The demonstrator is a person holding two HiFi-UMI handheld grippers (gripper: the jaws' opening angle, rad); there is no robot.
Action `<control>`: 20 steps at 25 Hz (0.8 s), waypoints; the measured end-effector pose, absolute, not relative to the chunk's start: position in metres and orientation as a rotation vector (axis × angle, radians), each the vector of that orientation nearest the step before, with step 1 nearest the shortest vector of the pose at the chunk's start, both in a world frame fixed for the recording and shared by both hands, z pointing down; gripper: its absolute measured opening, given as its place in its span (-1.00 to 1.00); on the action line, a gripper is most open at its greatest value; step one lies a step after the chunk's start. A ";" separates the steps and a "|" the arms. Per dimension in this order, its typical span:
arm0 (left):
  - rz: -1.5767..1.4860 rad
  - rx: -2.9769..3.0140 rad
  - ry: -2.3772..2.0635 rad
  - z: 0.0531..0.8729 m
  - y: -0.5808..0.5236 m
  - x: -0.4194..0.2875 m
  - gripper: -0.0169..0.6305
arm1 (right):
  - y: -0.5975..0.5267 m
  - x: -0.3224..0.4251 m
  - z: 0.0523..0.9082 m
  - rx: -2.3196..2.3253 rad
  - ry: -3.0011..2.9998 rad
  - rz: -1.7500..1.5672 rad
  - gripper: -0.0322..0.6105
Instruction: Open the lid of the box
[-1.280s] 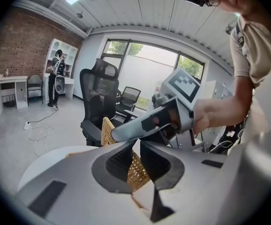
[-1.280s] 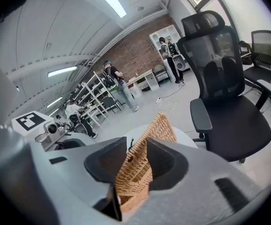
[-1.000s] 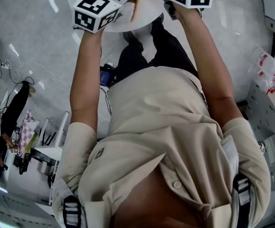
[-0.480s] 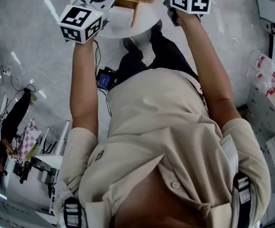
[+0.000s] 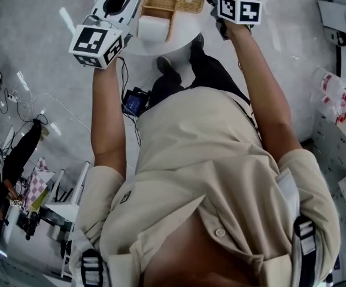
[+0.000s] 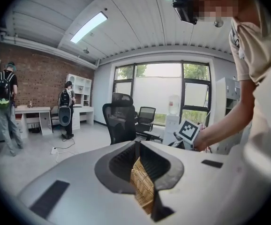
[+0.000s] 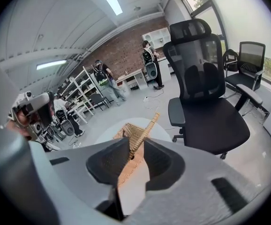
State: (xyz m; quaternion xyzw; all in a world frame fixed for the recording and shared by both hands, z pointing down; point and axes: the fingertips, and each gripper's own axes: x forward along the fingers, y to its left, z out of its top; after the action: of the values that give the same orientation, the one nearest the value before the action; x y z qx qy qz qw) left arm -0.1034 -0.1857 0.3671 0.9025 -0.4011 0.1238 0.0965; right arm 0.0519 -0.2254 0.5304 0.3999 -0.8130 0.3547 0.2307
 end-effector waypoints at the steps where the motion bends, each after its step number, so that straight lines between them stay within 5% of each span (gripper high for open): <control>1: 0.358 2.683 -1.200 0.363 -0.184 -0.104 -0.87 | -0.224 0.054 0.531 1.102 -2.235 0.957 -0.63; 20: 0.336 2.708 -1.241 0.333 -0.160 -0.106 -0.87 | -0.214 0.078 0.541 1.091 -2.211 0.474 -0.63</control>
State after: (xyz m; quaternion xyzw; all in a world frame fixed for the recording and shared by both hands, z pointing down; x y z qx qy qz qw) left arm -0.1055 -0.1598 0.3328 0.9011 -0.4128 0.1118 0.0718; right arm 0.0777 -0.2143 0.5411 0.4132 -0.8371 0.1794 0.3104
